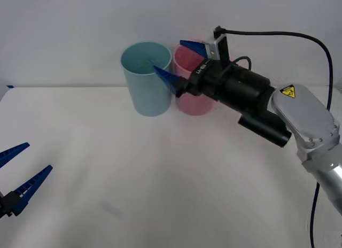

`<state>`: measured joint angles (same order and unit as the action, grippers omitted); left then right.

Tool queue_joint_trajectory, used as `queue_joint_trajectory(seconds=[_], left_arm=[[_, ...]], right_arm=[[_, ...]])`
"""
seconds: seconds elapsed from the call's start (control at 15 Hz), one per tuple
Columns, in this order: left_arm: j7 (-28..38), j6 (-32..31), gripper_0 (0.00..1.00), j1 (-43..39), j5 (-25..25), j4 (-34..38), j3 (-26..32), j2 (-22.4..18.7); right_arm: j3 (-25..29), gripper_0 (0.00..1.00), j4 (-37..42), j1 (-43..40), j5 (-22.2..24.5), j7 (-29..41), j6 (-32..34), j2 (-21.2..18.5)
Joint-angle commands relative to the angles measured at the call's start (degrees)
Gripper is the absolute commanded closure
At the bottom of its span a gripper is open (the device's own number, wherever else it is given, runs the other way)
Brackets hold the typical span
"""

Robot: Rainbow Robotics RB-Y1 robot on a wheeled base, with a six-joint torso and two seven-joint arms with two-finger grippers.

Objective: Grasp the object on the table and drop it into the matching bin: aluminum can to the light blue bin, PET bottle to the pink bin.

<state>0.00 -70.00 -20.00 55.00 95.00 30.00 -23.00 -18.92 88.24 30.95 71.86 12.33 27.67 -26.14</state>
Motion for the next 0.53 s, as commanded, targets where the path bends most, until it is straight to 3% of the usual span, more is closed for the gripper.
queue_joint_trajectory(seconds=[0.07, 0.53], left_arm=[[0.00, 0.00, 0.00, 0.00, 0.00, 0.00, 0.00, 0.00], [0.00, 0.00, 0.00, 0.00, 0.00, 0.00, 0.00, 0.00]], right_arm=[[3.18, 0.00, 4.22, -5.29, -1.64, -1.16, 5.20, -2.95], [15.40, 0.00, 5.98, -17.77, -4.28, -11.01, 21.02, -6.11]])
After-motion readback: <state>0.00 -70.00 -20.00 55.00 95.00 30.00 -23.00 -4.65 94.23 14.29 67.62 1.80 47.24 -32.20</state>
